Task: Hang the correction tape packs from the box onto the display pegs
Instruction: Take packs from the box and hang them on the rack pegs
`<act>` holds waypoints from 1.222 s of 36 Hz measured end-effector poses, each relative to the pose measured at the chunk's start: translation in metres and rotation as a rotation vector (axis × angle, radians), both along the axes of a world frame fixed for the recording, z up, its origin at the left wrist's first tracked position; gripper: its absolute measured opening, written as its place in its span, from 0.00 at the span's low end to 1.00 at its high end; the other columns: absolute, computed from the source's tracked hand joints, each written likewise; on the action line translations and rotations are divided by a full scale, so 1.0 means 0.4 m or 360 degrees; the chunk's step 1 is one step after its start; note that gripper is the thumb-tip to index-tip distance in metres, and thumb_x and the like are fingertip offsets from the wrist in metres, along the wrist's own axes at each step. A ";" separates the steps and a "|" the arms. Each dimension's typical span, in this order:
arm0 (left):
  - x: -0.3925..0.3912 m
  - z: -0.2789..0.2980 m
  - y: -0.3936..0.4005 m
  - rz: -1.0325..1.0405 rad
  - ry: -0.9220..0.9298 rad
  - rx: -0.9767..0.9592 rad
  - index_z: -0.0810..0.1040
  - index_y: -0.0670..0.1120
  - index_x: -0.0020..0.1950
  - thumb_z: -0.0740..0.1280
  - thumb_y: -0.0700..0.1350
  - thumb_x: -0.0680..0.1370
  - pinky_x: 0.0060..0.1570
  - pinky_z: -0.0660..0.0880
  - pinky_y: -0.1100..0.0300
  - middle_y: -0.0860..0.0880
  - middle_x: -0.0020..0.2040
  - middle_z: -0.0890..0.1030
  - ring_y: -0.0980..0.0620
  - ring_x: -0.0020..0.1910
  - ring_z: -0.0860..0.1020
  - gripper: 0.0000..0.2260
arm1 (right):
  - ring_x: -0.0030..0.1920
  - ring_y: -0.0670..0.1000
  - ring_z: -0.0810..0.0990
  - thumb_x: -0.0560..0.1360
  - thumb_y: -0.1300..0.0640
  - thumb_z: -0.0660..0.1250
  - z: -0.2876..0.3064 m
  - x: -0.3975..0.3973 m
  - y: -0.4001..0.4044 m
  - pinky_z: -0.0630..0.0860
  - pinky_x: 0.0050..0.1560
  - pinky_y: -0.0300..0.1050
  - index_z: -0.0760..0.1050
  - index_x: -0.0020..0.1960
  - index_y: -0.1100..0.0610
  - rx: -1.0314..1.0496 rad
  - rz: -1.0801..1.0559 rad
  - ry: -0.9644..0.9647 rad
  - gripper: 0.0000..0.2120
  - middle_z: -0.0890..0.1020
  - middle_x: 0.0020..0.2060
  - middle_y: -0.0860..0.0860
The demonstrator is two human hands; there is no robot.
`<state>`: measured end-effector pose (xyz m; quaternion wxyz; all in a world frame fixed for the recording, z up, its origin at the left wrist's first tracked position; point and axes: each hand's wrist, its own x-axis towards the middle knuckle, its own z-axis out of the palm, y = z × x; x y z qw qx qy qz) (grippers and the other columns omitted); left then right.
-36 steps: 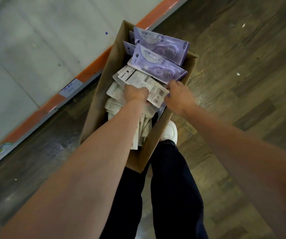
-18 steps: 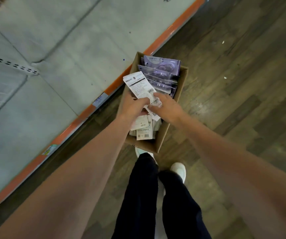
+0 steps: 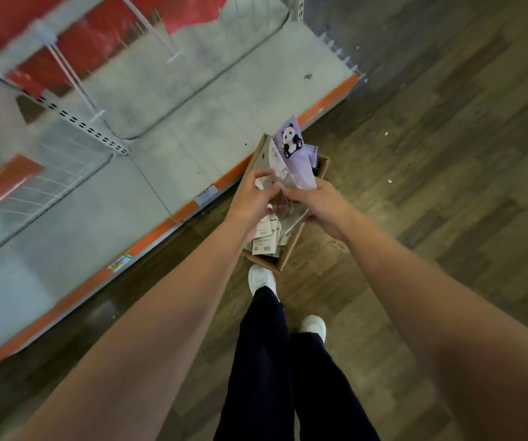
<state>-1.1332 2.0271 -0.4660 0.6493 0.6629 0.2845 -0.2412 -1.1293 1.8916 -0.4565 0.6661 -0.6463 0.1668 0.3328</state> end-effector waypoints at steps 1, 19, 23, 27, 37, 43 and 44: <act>-0.010 0.024 -0.004 0.0031 -0.0002 0.0021 0.68 0.52 0.58 0.68 0.44 0.77 0.41 0.74 0.61 0.53 0.49 0.77 0.56 0.45 0.77 0.13 | 0.39 0.52 0.81 0.76 0.60 0.69 0.022 -0.008 -0.013 0.76 0.39 0.44 0.78 0.57 0.59 -0.0003 -0.0043 -0.0005 0.11 0.83 0.42 0.53; 0.003 0.515 0.049 0.0457 -0.0426 0.0152 0.78 0.37 0.56 0.76 0.35 0.68 0.42 0.79 0.59 0.42 0.47 0.82 0.48 0.43 0.81 0.18 | 0.47 0.54 0.84 0.77 0.52 0.68 0.514 0.022 -0.117 0.80 0.50 0.49 0.78 0.60 0.61 0.0209 -0.0362 -0.0314 0.16 0.85 0.49 0.56; 0.029 0.627 0.075 0.0438 -0.0634 0.0230 0.79 0.42 0.51 0.73 0.37 0.72 0.48 0.78 0.57 0.45 0.45 0.81 0.50 0.43 0.80 0.09 | 0.43 0.53 0.84 0.77 0.58 0.67 0.620 0.050 -0.121 0.81 0.49 0.50 0.79 0.52 0.59 0.0201 -0.0290 -0.0522 0.07 0.85 0.44 0.54; 0.066 0.708 0.095 0.0497 -0.0762 0.0135 0.79 0.43 0.55 0.69 0.40 0.76 0.60 0.75 0.49 0.44 0.52 0.82 0.47 0.53 0.80 0.08 | 0.38 0.51 0.83 0.76 0.60 0.69 0.710 0.085 -0.112 0.79 0.51 0.54 0.78 0.44 0.58 0.0125 -0.0249 -0.0651 0.02 0.85 0.37 0.51; 0.119 0.898 0.158 0.0574 -0.0963 -0.0152 0.77 0.45 0.49 0.61 0.43 0.81 0.54 0.76 0.53 0.47 0.48 0.81 0.50 0.46 0.80 0.06 | 0.44 0.54 0.82 0.77 0.59 0.68 0.906 0.183 -0.016 0.78 0.50 0.49 0.78 0.46 0.58 -0.0049 -0.0119 -0.0848 0.03 0.84 0.44 0.55; 0.185 1.012 0.223 0.0641 -0.1065 -0.0096 0.78 0.45 0.45 0.63 0.43 0.81 0.62 0.74 0.46 0.41 0.51 0.82 0.43 0.54 0.79 0.07 | 0.37 0.51 0.82 0.76 0.60 0.69 1.064 0.248 0.047 0.80 0.43 0.47 0.77 0.43 0.57 -0.0034 -0.0118 -0.1054 0.03 0.84 0.39 0.53; 0.194 1.034 0.231 0.0655 -0.1068 -0.0104 0.78 0.45 0.45 0.62 0.43 0.81 0.60 0.75 0.47 0.41 0.49 0.82 0.43 0.51 0.80 0.08 | 0.40 0.52 0.81 0.76 0.60 0.69 1.087 0.259 0.058 0.79 0.45 0.48 0.78 0.44 0.58 -0.0045 -0.0111 -0.1106 0.02 0.83 0.40 0.54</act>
